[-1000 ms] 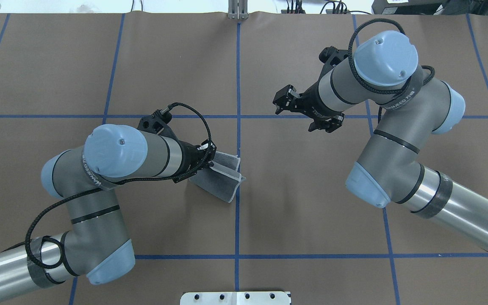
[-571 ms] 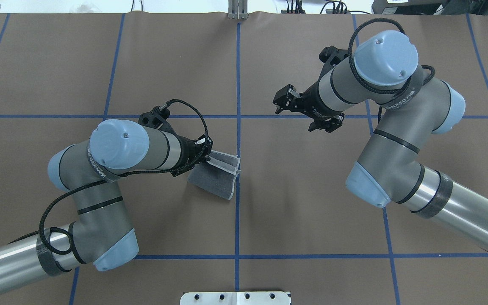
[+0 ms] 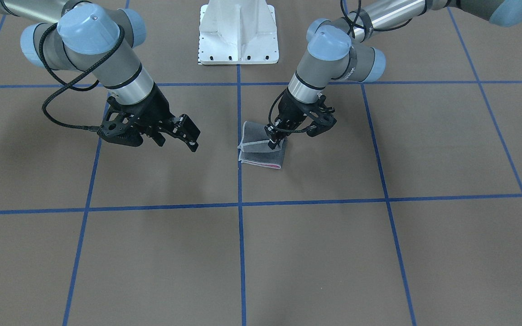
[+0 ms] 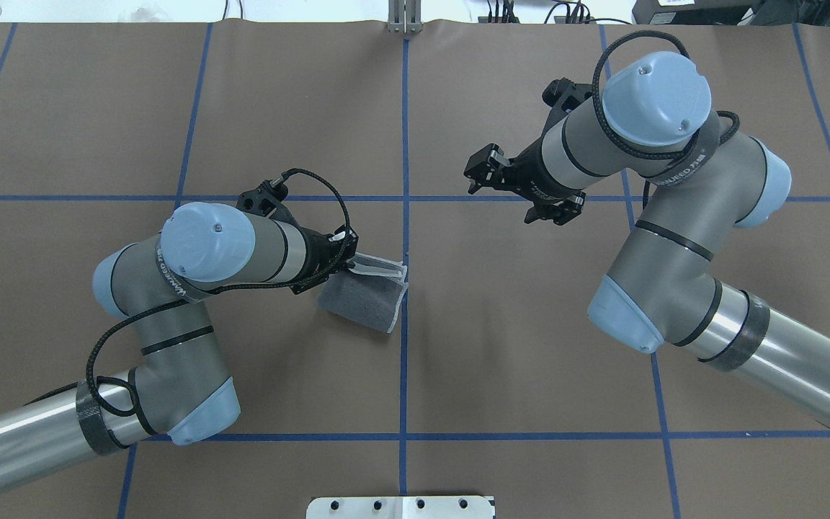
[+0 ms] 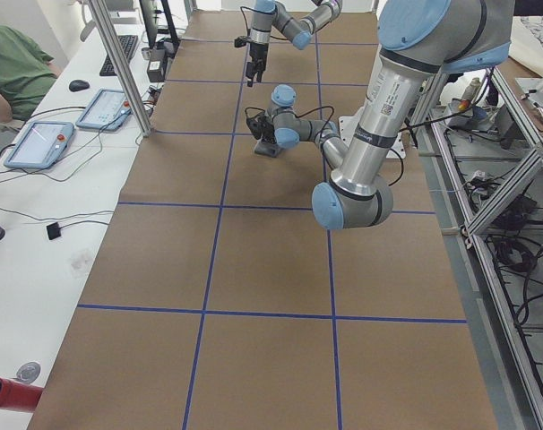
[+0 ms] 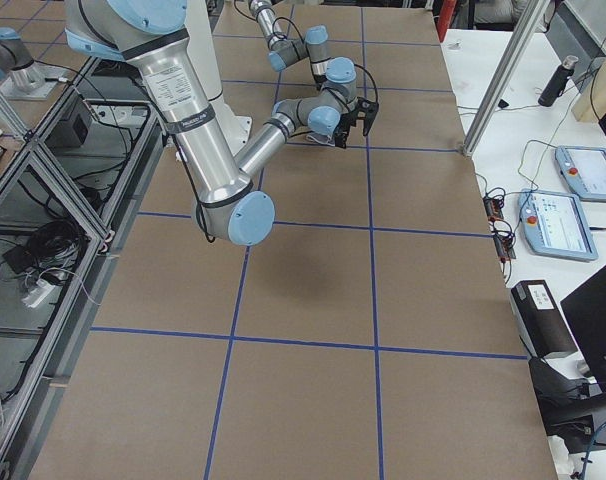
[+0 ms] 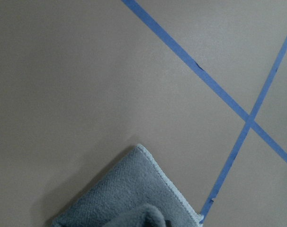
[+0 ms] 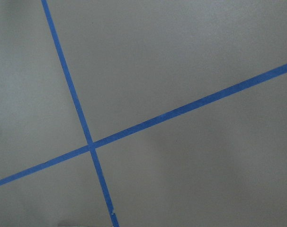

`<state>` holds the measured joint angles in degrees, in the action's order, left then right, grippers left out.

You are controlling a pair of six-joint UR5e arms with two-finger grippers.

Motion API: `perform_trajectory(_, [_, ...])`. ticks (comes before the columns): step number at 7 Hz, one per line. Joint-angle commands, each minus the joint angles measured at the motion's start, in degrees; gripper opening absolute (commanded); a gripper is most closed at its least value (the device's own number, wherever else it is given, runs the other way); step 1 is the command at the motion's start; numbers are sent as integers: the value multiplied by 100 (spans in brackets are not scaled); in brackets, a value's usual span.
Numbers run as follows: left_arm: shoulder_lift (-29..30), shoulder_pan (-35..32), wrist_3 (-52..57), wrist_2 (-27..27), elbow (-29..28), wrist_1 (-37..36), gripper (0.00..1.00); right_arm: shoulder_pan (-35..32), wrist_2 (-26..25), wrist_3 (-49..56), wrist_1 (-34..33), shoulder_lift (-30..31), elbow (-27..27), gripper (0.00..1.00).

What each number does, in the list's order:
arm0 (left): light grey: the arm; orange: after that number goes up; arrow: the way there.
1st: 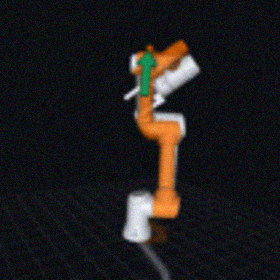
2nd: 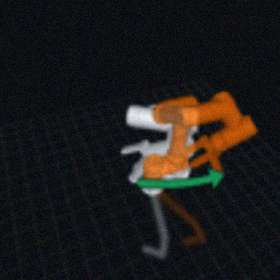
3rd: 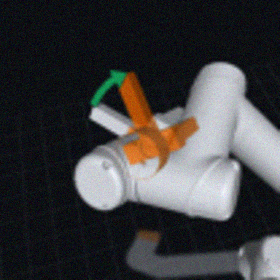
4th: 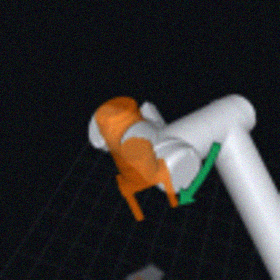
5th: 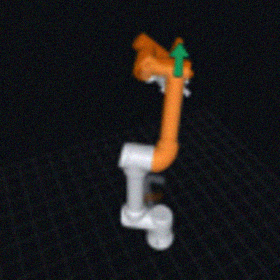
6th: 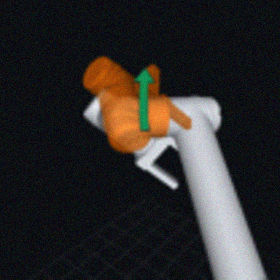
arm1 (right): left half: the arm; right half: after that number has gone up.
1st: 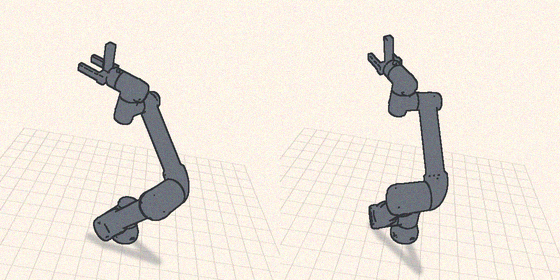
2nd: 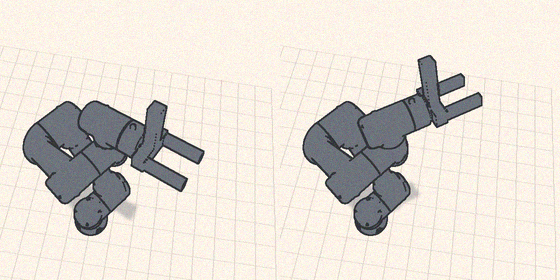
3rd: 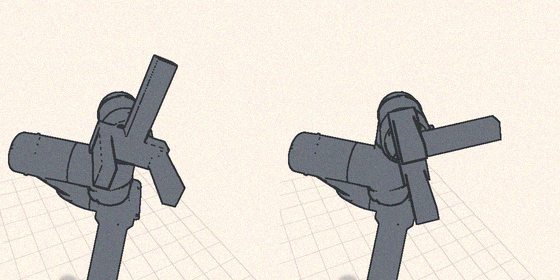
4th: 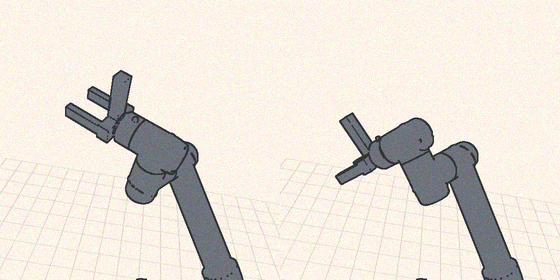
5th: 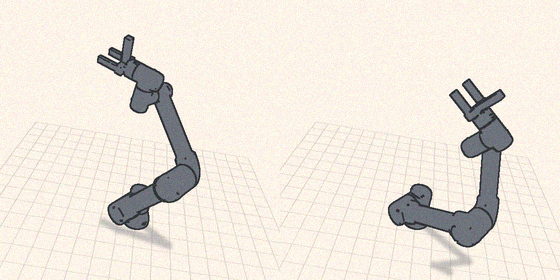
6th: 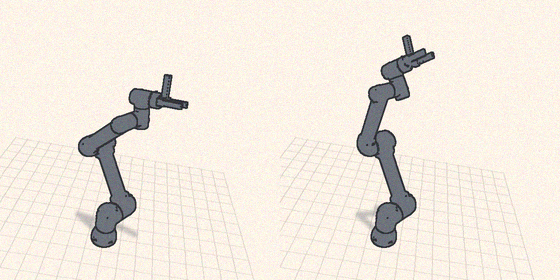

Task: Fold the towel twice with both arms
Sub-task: 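Lower the folded edge onto the towel and open the left gripper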

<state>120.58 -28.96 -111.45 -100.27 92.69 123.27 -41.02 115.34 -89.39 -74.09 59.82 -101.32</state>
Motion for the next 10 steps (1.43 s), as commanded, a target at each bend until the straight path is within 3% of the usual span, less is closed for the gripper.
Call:
perform_trajectory(1, [0, -101, -35, -1, -23, 4, 0, -46, -3, 35, -9, 4, 7, 99])
perform_trajectory(8, [44, -312, -149, -159, -251, 66, 0, -47, -3, 44, -9, 30, 25, 99])
perform_trajectory(9, [44, -312, -115, -150, -277, 66, 86, -47, -3, 27, -9, 30, 25, 99])
perform_trajectory(10, [97, -304, -140, -150, -304, 66, 100, -47, -3, 9, 0, 21, 25, 99])
